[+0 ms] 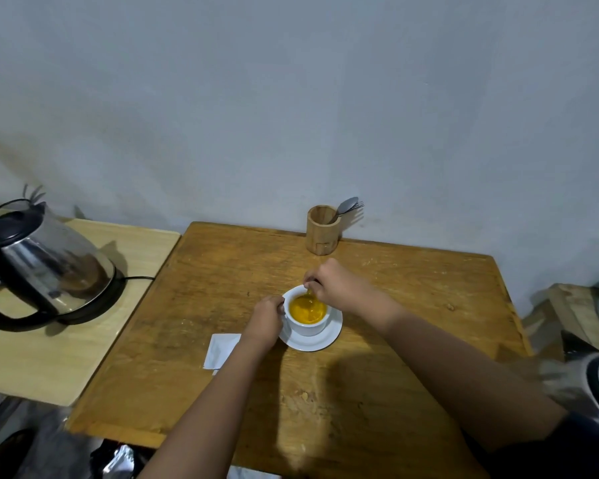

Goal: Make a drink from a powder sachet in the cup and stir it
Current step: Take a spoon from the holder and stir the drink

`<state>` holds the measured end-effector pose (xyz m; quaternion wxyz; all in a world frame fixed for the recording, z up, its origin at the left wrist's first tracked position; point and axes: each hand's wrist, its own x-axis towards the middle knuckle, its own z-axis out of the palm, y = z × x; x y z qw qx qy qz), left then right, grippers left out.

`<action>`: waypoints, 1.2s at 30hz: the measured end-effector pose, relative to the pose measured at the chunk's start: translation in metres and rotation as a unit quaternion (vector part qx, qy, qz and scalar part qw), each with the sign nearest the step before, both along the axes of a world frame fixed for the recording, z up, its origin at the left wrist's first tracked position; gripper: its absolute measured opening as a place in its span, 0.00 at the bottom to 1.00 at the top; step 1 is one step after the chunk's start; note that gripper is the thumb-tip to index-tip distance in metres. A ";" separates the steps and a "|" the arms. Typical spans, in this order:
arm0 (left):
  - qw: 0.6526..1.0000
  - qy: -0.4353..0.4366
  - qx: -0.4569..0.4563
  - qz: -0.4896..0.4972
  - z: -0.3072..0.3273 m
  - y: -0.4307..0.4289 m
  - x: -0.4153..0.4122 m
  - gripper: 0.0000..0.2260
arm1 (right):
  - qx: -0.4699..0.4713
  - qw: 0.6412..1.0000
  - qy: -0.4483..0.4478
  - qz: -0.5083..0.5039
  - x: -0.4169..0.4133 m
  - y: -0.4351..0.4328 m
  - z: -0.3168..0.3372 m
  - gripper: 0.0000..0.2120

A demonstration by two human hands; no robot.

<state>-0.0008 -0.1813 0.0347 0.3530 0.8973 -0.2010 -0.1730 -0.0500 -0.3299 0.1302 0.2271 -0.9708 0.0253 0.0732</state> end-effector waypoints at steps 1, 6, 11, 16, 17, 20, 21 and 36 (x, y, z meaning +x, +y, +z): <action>1.000 0.003 -0.002 0.004 0.000 0.000 0.000 0.11 | -0.013 1.000 0.007 0.006 0.000 -0.001 0.003 0.11; 1.000 0.011 -0.004 0.014 0.003 -0.001 -0.001 0.12 | -0.013 0.998 0.043 0.037 0.000 -0.005 0.015 0.10; 1.000 0.010 0.007 0.003 0.004 -0.002 -0.001 0.10 | 0.010 0.997 0.050 0.058 0.001 0.003 0.015 0.09; 1.000 0.004 0.002 0.004 0.004 0.000 -0.001 0.09 | 0.011 1.000 0.020 0.012 0.001 0.013 0.010 0.11; 1.000 0.003 0.002 0.006 0.003 0.000 -0.001 0.10 | 0.014 1.000 0.014 0.002 0.002 0.014 0.009 0.11; 1.000 0.001 0.002 0.018 0.003 -0.001 -0.001 0.12 | 0.006 0.999 0.020 -0.024 0.004 0.010 0.010 0.10; 1.000 0.003 0.001 0.019 0.003 -0.001 -0.001 0.13 | -0.001 0.999 0.026 -0.029 0.004 0.007 0.011 0.10; 1.000 0.008 0.004 0.013 0.005 0.000 -0.002 0.10 | 0.028 0.998 0.025 -0.053 0.003 0.024 0.011 0.09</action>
